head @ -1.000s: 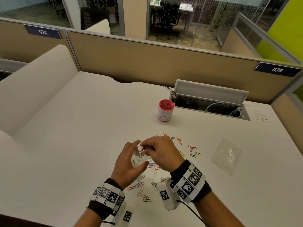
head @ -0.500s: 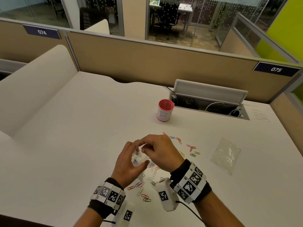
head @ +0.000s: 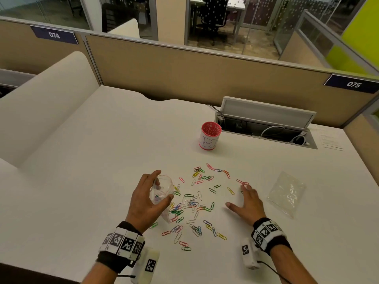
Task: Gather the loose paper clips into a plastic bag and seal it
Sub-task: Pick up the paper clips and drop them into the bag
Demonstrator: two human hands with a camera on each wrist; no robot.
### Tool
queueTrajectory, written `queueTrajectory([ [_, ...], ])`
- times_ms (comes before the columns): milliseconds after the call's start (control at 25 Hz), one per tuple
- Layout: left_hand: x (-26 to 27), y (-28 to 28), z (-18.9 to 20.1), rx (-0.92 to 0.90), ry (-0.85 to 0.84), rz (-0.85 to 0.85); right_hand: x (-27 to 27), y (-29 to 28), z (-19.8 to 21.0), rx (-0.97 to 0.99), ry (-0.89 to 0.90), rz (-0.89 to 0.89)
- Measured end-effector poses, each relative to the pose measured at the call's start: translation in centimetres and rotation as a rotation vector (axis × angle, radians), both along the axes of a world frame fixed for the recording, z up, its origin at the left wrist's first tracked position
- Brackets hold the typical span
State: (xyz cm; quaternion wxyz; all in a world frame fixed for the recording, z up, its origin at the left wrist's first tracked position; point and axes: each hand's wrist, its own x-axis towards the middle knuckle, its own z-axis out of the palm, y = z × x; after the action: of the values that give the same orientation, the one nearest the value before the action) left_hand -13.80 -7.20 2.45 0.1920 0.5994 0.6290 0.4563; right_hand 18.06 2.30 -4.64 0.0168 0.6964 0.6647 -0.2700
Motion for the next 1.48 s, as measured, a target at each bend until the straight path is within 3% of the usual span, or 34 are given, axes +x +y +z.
queueTrajectory([
  [240, -0.6, 0.5, -0.3, -0.012, -0.003, 0.011, -0.4, 3.5, 0.1, -0.117, -0.057, -0.025],
  [520, -0.8, 0.9, -0.5, -0.038, -0.005, 0.032, -7.1, 1.6, -0.5, -0.136, -0.165, 0.453],
  [680, -1.1, 0.9, -0.5, -0.039, -0.029, 0.037, -9.7, 0.2, -0.6, -0.121, -0.086, 0.666],
  [920, -2.6, 0.2, 0.1, -0.032, -0.041, 0.103, -8.2, 5.7, -0.5, -0.072, -0.151, 0.39],
  [1040, -3.7, -0.4, 0.3, -0.026, -0.04, 0.143, -8.6, 7.4, -0.6, -0.093, -0.158, 0.382],
  [1240, -5.2, -1.4, 0.4, -0.018, -0.033, 0.2, -13.5, 7.8, -0.4, -0.045, -0.093, 0.59],
  [1480, -5.8, -2.0, 0.7, 0.004, -0.037, 0.254, -19.9, 5.1, -1.0, -0.04, -0.096, 0.993],
])
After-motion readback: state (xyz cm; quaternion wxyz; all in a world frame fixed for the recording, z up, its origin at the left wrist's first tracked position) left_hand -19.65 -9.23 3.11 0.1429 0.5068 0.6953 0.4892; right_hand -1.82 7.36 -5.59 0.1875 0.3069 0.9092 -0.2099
